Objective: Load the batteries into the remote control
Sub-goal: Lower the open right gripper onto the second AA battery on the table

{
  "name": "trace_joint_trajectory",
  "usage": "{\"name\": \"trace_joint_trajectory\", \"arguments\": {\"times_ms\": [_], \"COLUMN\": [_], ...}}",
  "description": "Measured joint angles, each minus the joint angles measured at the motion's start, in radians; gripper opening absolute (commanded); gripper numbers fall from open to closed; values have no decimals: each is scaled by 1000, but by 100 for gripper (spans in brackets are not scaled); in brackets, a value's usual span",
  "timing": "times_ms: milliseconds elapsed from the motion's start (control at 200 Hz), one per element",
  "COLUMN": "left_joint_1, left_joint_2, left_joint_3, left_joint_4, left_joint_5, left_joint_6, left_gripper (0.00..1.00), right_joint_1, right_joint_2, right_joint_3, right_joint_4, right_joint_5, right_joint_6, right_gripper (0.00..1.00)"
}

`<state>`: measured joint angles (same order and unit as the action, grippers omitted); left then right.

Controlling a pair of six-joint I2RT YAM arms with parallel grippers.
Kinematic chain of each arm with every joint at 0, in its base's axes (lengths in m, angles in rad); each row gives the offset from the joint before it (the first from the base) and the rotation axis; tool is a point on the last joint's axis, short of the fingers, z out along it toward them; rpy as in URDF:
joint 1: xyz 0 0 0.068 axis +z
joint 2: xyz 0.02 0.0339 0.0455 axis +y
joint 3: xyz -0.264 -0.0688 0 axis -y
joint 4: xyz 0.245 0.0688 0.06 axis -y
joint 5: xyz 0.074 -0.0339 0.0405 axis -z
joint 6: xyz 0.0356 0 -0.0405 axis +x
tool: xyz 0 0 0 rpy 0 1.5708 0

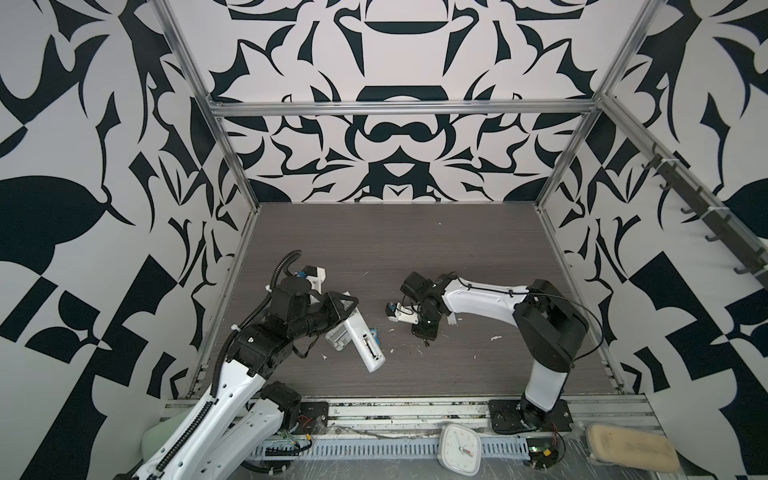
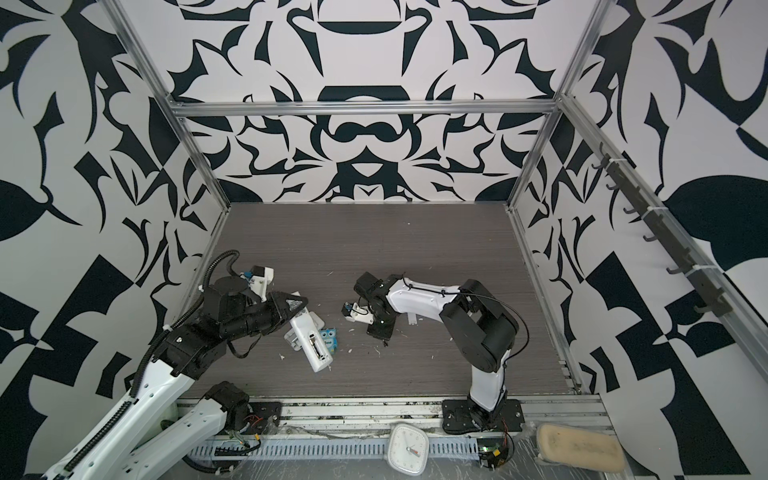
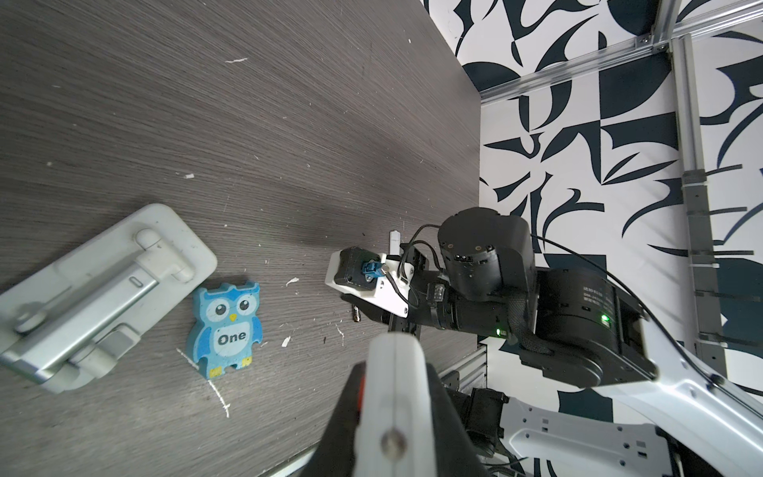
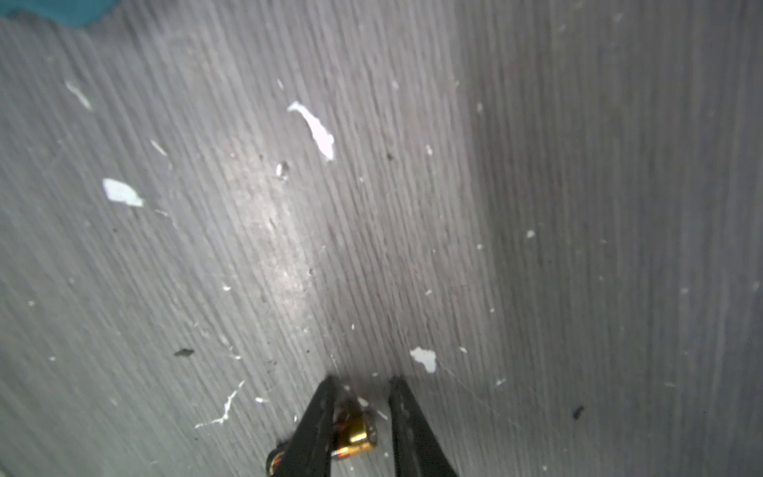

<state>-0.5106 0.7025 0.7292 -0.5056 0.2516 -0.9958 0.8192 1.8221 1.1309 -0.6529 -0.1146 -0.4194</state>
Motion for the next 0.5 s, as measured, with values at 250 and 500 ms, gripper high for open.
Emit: {"name": "trace_joint_trajectory", "arguments": {"times_ms": [250,500], "left_joint_1": [0,0], "left_joint_2": [-1,-1], "left_joint_3": [-1,-3], "left_joint_4": [1,12], "left_joint_5": [-1,1], "left_joint_6": [3,18], "left_gripper": [0,0], "right_joint_1": [0,-1], "right_joint_2": [0,-22], "right_joint_3": [10,31], "right_joint_4": [-19,-43], "right_joint_5": [20,56], "right_joint_6": [183,466], "right_gripper": [44,46]}}
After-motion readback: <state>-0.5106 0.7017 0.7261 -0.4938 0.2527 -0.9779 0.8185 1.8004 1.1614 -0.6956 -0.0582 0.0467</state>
